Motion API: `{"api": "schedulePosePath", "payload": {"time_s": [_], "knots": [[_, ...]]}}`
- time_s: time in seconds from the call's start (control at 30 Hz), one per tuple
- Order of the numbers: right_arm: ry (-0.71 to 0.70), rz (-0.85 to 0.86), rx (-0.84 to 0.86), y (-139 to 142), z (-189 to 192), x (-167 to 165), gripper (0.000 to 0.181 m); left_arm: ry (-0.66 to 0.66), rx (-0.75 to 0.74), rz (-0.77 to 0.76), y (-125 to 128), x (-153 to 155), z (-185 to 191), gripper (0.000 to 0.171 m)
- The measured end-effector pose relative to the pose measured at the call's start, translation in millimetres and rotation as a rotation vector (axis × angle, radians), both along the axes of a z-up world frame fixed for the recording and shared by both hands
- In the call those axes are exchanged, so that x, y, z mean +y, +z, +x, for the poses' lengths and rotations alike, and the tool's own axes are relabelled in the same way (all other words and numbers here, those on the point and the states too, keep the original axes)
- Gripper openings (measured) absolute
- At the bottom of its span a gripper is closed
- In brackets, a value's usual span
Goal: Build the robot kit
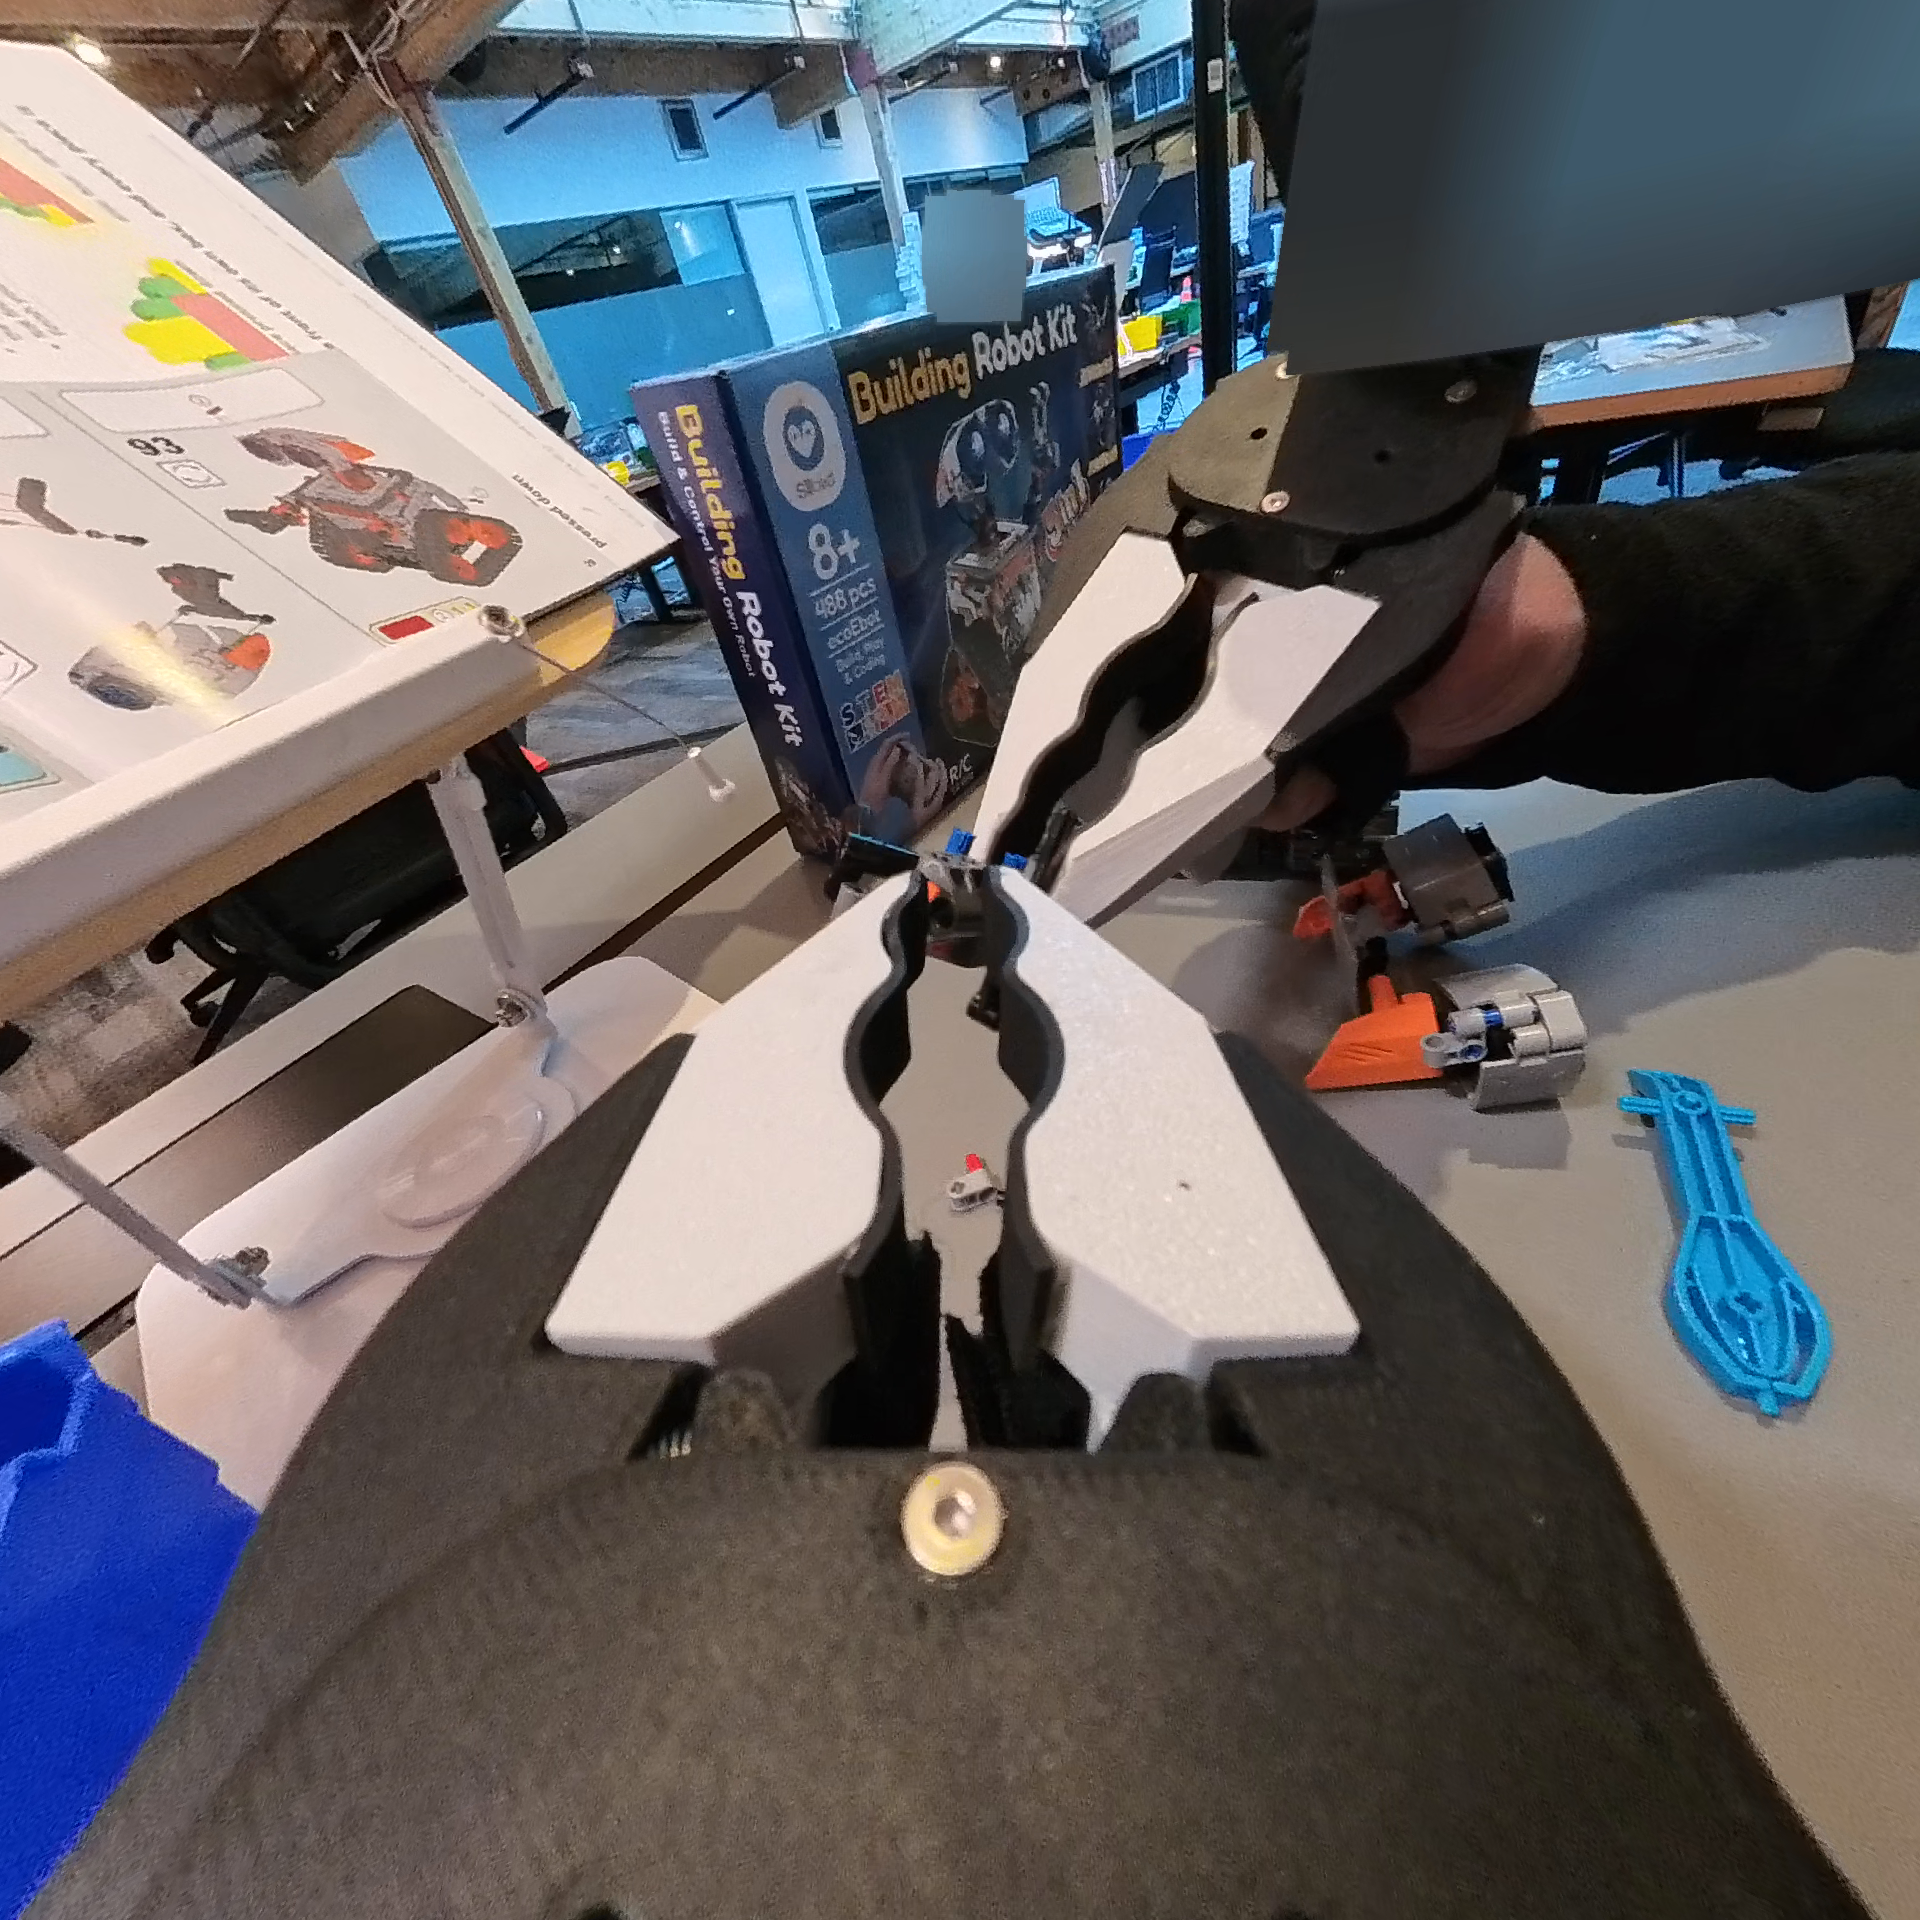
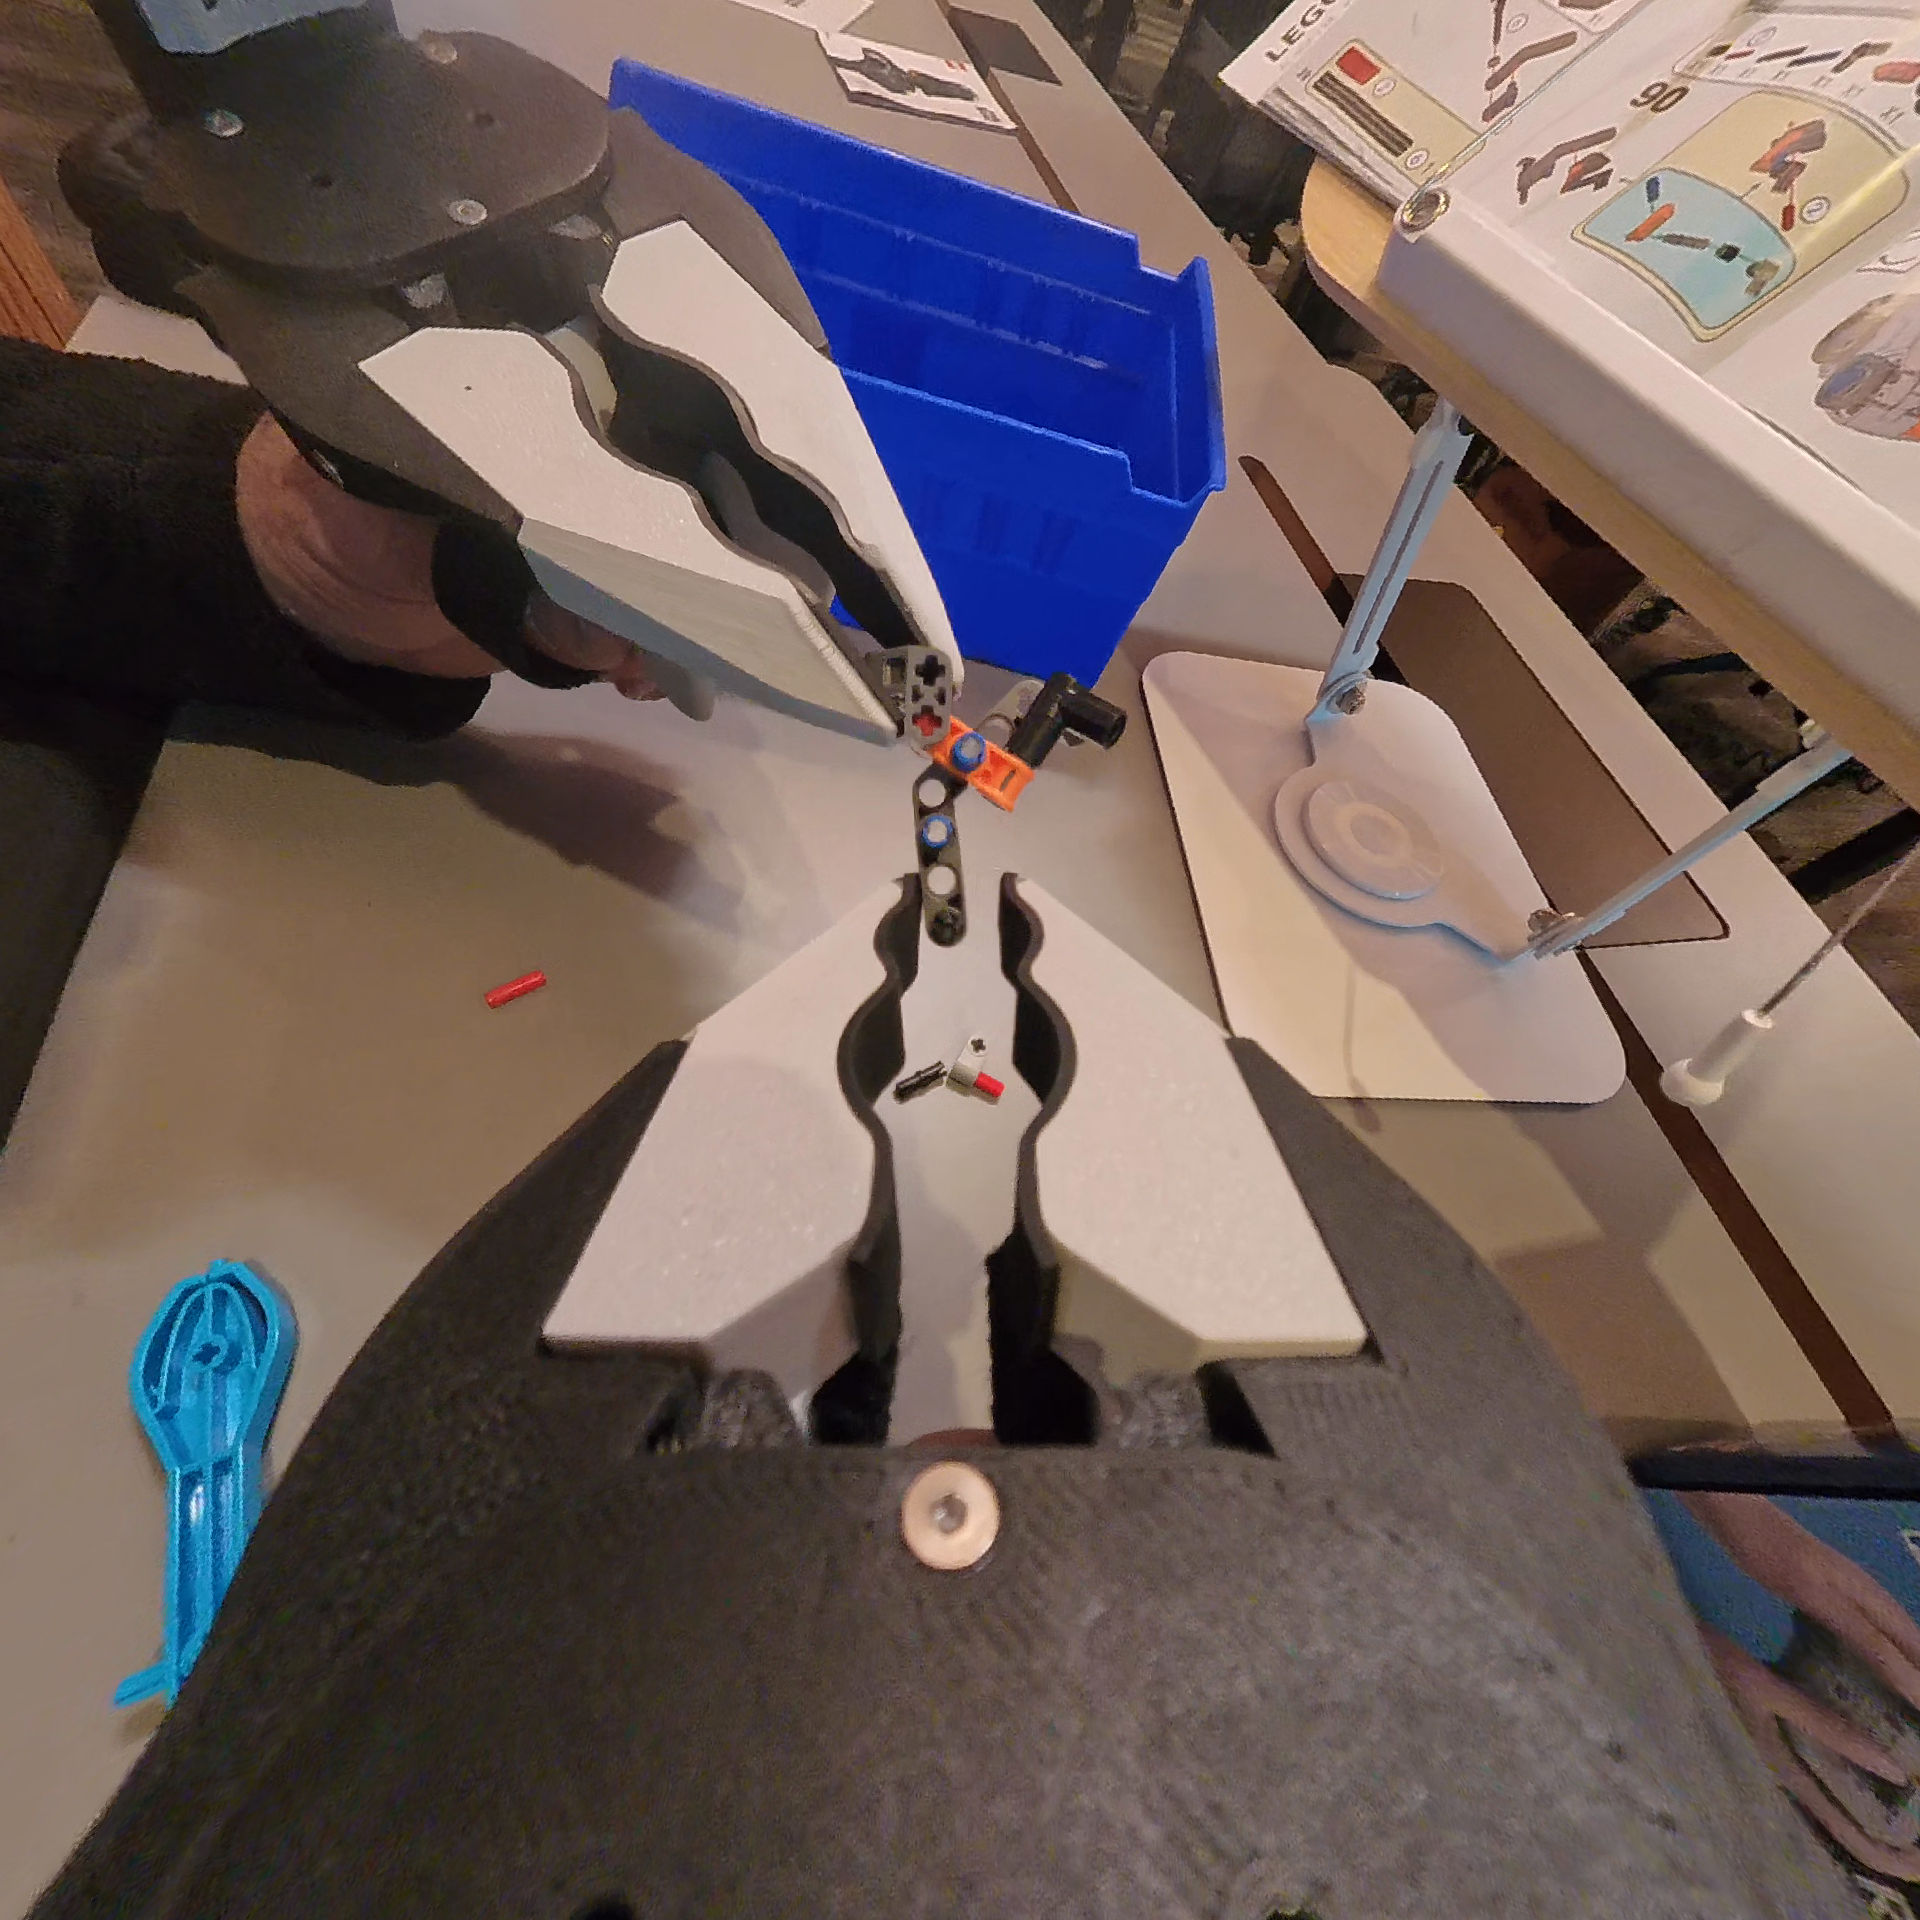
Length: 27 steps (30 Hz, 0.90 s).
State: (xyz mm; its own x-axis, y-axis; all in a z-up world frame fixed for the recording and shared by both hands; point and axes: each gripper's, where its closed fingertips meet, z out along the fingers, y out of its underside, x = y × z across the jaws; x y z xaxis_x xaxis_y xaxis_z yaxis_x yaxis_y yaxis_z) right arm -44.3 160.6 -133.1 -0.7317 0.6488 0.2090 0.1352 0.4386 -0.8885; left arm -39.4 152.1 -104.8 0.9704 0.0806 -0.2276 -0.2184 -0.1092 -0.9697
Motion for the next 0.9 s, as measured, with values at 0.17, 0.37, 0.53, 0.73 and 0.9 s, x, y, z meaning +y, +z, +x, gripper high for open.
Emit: {"api": "schedulePosePath", "payload": {"time_s": [0.17, 0.37, 0.53, 0.73, 0.9], "knots": [[-0.009, -0.011, -0.003, 2, -1, 1, 0.018, 0.007, -0.026, 0.018, 2, -2, -4, 0.009], [0.000, -0.009, -0.013, 0, 0, 0, 0.019, 0.013, -0.032, 0.025, 3, -3, -6, 0.008], [0.008, -0.003, -0.011, 0, 2, -1, 0.006, 0.012, -0.035, 0.027, 3, -3, -6, 0.009], [0.022, -0.172, -0.056, 14, 3, -1, 0.006, 0.006, -0.065, 0.070, 9, -5, -8, 0.011], [0.029, -0.410, -0.119, 31, 1, 6, 0.005, 0.013, -0.066, 0.072, 10, -5, -9, 0.021]]}}
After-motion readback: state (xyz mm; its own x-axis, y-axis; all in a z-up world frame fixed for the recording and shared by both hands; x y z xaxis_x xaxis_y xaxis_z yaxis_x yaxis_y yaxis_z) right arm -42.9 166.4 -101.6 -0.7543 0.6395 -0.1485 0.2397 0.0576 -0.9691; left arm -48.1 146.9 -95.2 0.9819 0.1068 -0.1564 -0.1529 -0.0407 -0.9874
